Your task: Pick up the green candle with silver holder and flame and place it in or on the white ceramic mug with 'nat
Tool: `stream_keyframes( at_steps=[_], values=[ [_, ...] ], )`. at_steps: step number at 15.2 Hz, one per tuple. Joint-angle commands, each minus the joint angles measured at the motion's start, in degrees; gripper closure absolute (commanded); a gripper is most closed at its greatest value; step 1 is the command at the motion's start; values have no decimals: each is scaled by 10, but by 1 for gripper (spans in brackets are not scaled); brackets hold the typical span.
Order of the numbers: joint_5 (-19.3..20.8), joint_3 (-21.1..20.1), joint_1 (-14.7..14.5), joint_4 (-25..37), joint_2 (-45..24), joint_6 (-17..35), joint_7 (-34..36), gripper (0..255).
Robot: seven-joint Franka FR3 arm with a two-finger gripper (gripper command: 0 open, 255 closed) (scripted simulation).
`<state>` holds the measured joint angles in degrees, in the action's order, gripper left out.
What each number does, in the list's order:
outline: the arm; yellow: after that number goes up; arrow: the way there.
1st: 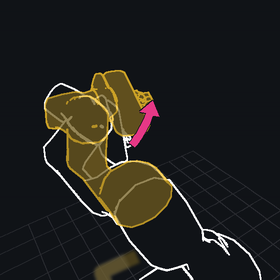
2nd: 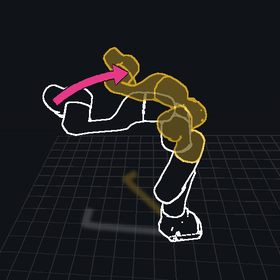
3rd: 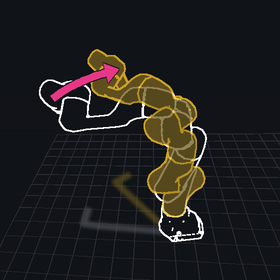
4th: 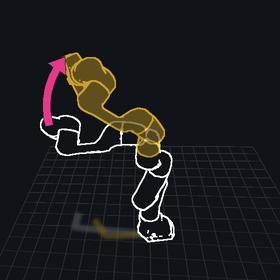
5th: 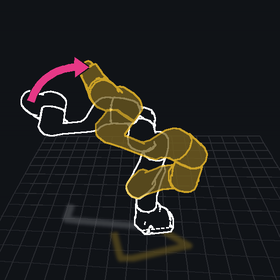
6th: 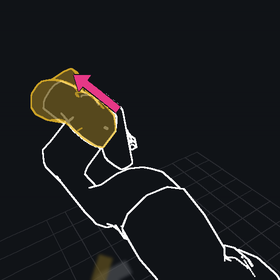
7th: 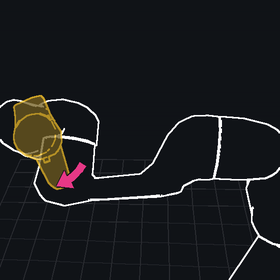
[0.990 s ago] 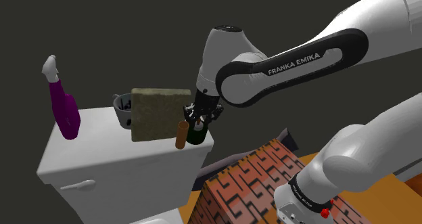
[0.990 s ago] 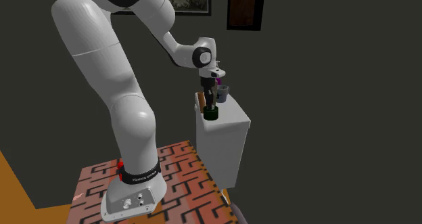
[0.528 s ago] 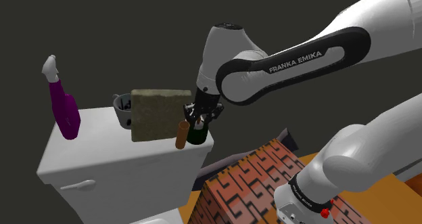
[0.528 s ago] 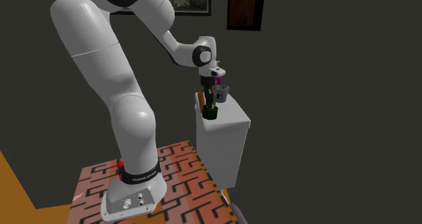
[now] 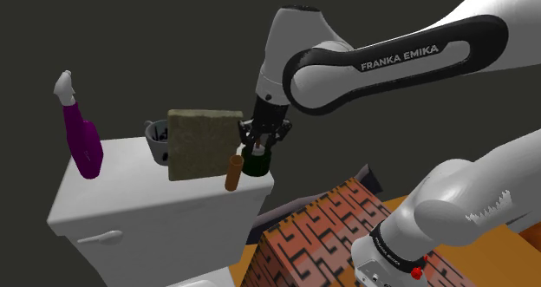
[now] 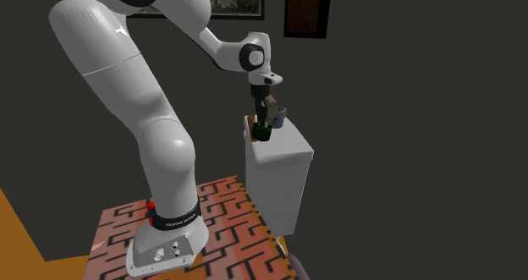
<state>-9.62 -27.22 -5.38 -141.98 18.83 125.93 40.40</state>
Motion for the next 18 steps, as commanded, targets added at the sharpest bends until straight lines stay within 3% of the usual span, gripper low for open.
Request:
stream_keyframes(
  at_steps=[1,18],
  values=[
    [-1,2,-1,11,8,-17,-1,255],
    [-1,26,-1,108,52,-158,-8,255]
  ],
)
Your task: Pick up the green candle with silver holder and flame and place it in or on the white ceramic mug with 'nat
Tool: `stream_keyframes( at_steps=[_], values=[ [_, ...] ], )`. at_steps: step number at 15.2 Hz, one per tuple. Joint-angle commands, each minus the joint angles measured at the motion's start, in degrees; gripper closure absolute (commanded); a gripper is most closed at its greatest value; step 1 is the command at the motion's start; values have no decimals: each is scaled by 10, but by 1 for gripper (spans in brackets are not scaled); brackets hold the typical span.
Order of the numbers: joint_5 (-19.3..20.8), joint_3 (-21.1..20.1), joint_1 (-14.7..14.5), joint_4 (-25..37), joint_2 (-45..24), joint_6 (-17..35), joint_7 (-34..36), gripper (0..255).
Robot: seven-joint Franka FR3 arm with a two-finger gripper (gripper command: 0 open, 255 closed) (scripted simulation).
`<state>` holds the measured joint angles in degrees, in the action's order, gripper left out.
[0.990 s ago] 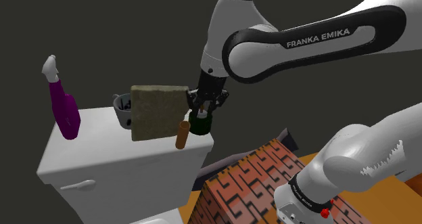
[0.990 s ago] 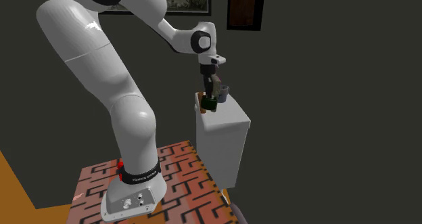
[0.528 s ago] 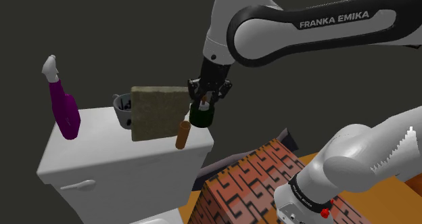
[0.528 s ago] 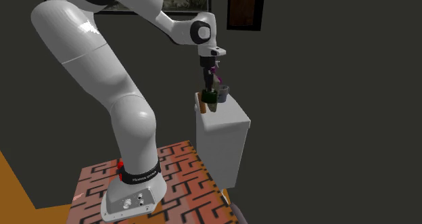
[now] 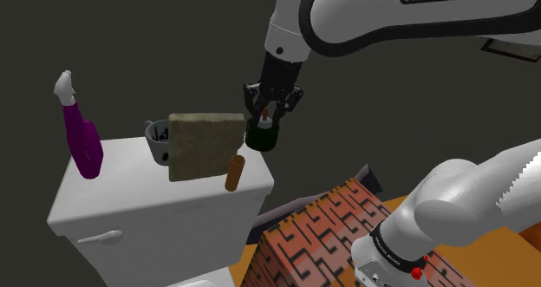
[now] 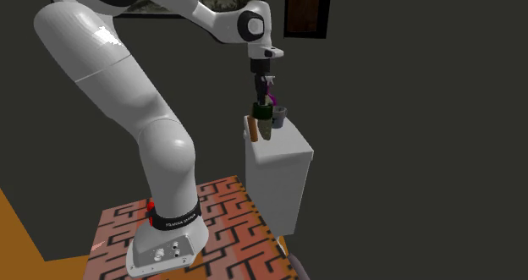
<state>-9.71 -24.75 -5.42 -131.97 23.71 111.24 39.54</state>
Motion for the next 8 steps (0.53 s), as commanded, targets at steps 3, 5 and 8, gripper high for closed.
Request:
stream_keyframes(
  at_steps=[3,5,8],
  values=[
    [1,5,0,28,7,-34,0,255],
    [2,7,1,41,8,-49,0,255],
    [24,-20,9,110,-63,-47,33,255]
  ],
)
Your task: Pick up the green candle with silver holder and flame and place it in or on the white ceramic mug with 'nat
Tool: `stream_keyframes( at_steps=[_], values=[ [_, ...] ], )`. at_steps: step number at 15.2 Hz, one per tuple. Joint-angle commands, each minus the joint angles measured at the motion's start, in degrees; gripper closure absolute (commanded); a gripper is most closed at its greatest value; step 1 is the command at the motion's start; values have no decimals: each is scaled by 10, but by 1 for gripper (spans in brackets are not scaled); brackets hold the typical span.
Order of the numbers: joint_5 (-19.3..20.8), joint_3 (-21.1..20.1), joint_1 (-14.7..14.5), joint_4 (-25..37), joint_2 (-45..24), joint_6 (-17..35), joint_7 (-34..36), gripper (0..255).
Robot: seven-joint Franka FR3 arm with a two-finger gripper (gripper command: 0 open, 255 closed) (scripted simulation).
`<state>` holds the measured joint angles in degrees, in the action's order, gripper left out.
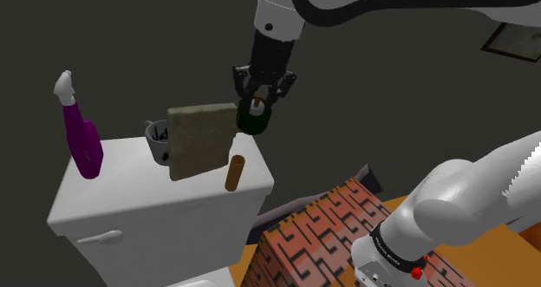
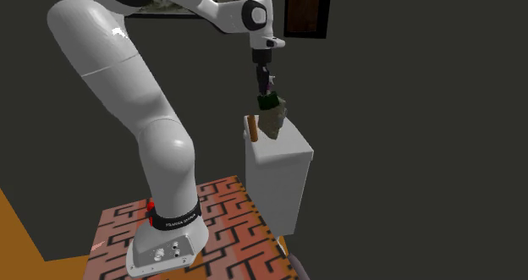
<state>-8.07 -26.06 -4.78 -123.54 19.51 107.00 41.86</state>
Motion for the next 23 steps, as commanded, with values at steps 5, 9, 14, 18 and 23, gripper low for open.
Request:
stream_keyframes(
  at_steps=[5,9,14,18,23],
  values=[
    [64,-47,5,155,-147,-19,72,255],
    [124,-68,-13,278,-257,-49,123,255],
    [206,-71,-75,472,-408,-116,173,255],
    [256,-57,-144,650,-522,-187,185,255],
    [250,-58,-128,586,-508,-139,189,255]
  ],
)
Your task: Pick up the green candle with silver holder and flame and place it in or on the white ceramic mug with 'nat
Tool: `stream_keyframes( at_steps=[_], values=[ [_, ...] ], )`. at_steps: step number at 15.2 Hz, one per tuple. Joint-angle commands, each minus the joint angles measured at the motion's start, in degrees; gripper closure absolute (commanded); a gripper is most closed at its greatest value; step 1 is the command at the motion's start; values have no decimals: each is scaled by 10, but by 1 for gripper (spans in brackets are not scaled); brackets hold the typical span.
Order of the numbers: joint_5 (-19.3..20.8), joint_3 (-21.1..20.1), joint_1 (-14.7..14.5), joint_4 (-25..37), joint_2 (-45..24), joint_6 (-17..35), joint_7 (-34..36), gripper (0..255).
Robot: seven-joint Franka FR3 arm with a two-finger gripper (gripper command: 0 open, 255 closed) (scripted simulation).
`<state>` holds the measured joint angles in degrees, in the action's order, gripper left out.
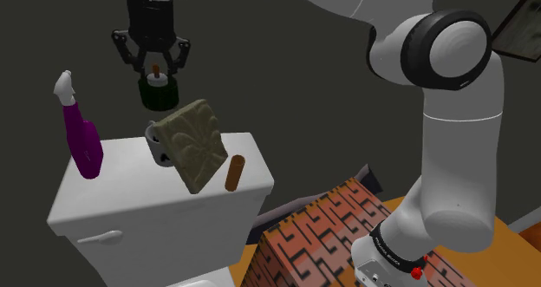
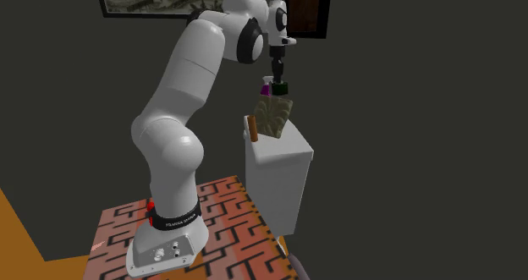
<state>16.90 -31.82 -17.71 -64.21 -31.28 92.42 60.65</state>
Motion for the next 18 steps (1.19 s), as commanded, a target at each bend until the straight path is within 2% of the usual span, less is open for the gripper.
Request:
stream_keyframes(
  at_steps=[1,13,18],
  values=[
    [-1,0,4,-18,2,16,2,255],
    [0,2,24,-126,8,115,11,255],
    [0,1,24,-126,8,115,11,255]
  ],
)
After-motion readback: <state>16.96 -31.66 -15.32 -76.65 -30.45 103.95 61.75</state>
